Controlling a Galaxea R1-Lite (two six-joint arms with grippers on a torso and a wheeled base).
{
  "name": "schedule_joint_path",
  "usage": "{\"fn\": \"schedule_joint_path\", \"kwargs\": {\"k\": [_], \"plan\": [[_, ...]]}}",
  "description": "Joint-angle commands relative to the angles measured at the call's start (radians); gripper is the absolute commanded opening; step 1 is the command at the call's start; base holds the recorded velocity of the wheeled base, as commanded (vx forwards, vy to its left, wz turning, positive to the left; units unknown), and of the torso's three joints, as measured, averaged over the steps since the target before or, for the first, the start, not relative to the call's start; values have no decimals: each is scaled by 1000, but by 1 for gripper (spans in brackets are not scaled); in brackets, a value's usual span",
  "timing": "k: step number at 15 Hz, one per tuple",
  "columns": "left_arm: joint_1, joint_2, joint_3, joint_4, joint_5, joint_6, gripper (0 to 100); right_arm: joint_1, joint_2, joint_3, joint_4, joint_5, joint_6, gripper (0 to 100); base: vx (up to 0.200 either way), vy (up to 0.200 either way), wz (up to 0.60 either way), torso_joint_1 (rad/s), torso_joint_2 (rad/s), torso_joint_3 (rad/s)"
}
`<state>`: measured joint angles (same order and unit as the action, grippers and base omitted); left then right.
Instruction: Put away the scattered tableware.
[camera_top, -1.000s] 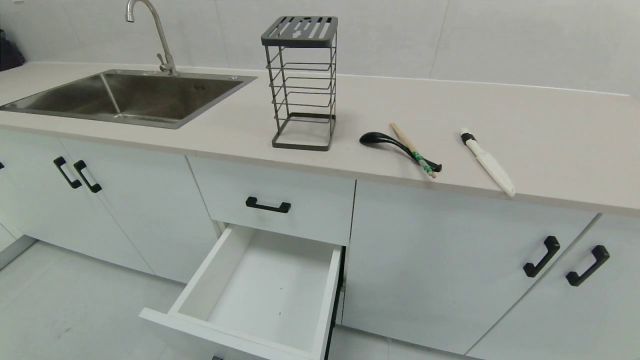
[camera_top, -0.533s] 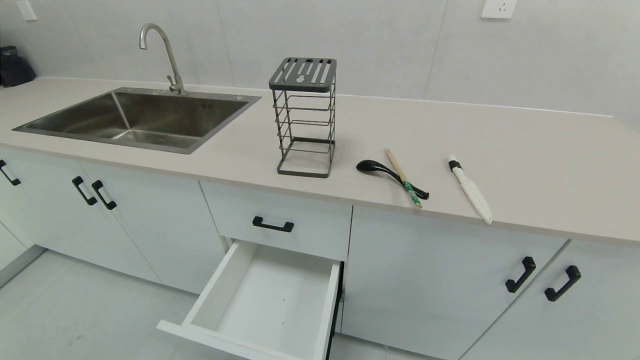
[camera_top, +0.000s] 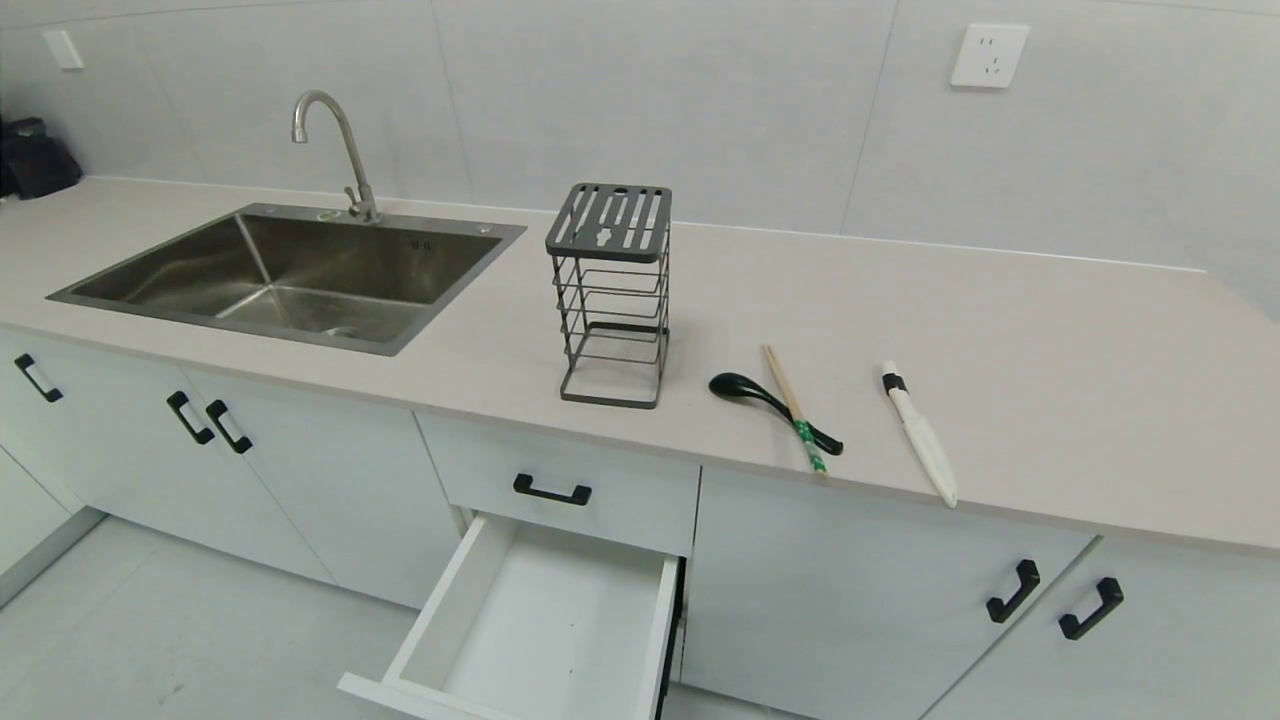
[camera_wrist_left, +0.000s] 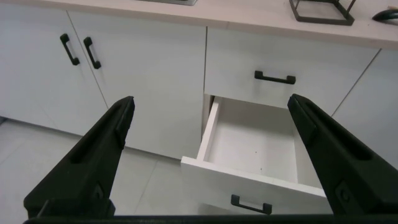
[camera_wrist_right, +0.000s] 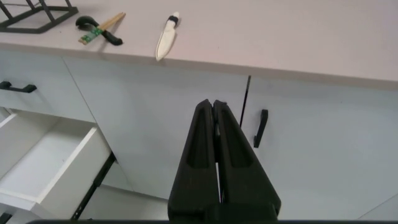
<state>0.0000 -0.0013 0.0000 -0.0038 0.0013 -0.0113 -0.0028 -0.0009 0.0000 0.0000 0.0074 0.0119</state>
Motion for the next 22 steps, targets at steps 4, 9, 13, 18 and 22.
{"fn": "schedule_joint_path", "kwargs": {"k": [4,9,13,18,22], "plan": [[0,1,0,-1,0,2,100,1,1,0,-3,3,-29,0,0,0,0,64,-114,-57],[0,1,0,-1,-1,10,100,0,1,0,-3,3,-33,100,0,0,0,0,0,0],[0,1,0,-1,-3,10,100,-8,79,-155,-167,6,-44,100,0,0,0,0,0,0],[0,1,0,-1,-3,10,100,-2,282,-285,-43,270,-56,100,0,0,0,0,0,0],[0,1,0,-1,-3,10,100,10,521,-334,-32,353,-56,100,0,0,0,0,0,0]]}}
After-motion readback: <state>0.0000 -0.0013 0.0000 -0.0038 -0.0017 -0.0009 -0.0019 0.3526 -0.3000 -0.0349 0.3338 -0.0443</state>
